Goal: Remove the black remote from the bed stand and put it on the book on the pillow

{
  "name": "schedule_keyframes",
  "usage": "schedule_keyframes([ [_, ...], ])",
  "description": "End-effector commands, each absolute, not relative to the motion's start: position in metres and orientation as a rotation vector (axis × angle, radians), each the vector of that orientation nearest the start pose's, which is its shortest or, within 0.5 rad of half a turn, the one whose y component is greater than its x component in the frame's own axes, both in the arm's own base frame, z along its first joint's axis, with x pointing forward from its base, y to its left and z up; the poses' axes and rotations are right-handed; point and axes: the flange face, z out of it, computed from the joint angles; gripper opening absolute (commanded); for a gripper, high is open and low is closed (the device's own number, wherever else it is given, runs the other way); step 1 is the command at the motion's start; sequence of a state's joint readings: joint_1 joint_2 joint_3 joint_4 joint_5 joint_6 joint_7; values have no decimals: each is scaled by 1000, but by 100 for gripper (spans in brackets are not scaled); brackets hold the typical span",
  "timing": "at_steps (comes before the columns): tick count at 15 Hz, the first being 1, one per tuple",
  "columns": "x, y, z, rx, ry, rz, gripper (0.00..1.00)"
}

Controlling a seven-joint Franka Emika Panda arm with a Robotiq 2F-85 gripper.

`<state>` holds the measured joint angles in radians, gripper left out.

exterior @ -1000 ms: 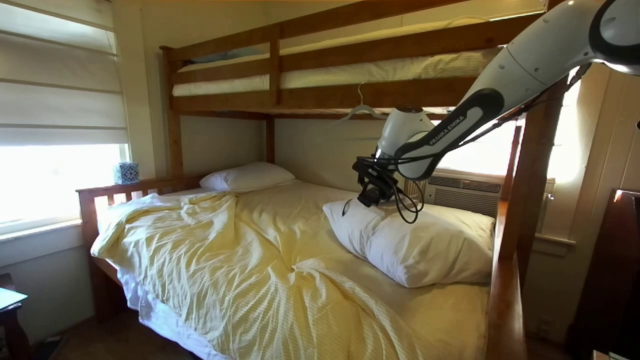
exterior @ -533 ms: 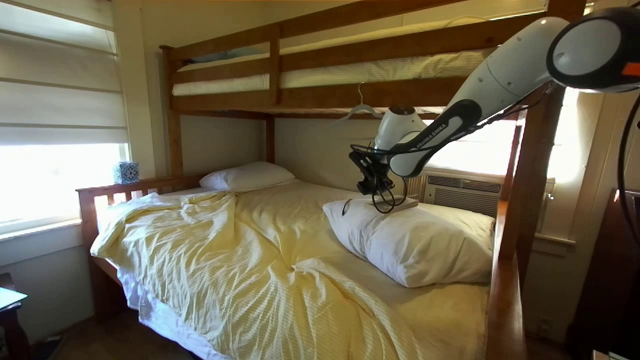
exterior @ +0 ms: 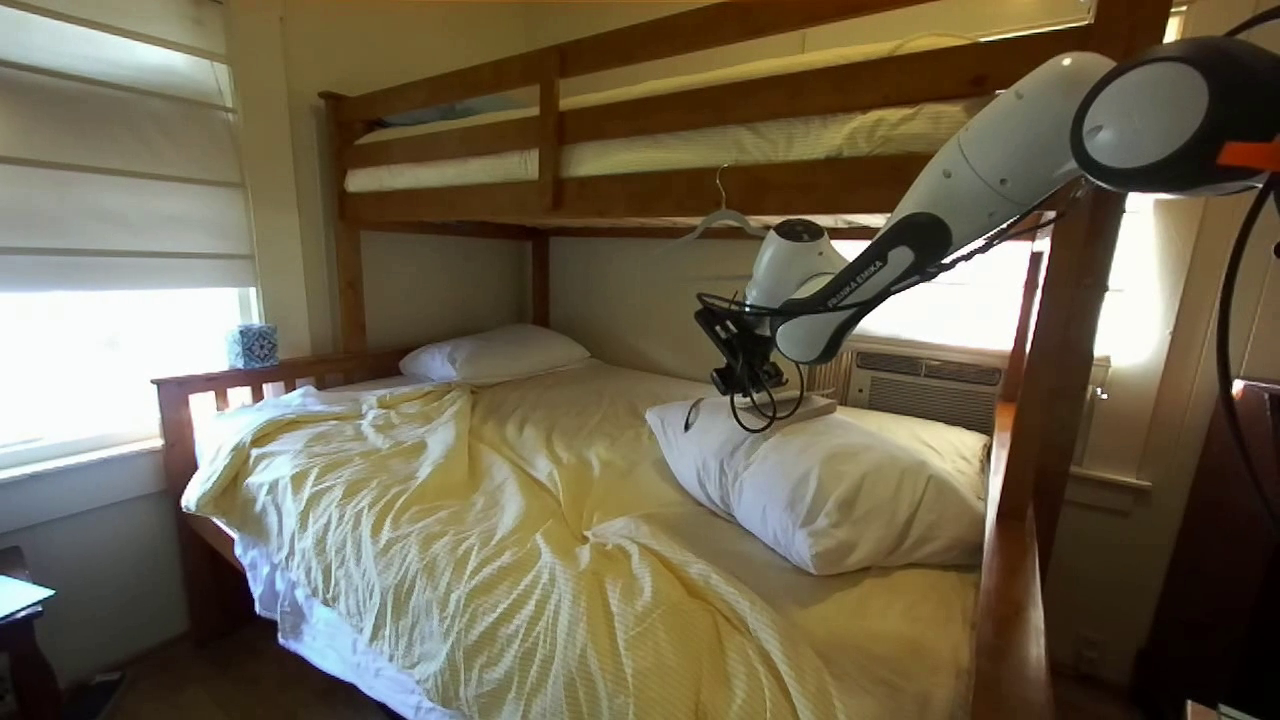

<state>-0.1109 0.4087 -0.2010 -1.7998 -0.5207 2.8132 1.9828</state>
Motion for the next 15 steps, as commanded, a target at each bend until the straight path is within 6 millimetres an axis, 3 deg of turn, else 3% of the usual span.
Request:
schedule_keyframes([
  [1, 680, -191, 396, -1525, 2252, -995, 37],
  [8, 688, -259, 404, -1400, 2277, -1219, 37],
  [12, 690, -265, 390, -1413, 2293, -1255, 37],
  [15, 692, -273, 386, -1312, 2348, -1255, 37],
])
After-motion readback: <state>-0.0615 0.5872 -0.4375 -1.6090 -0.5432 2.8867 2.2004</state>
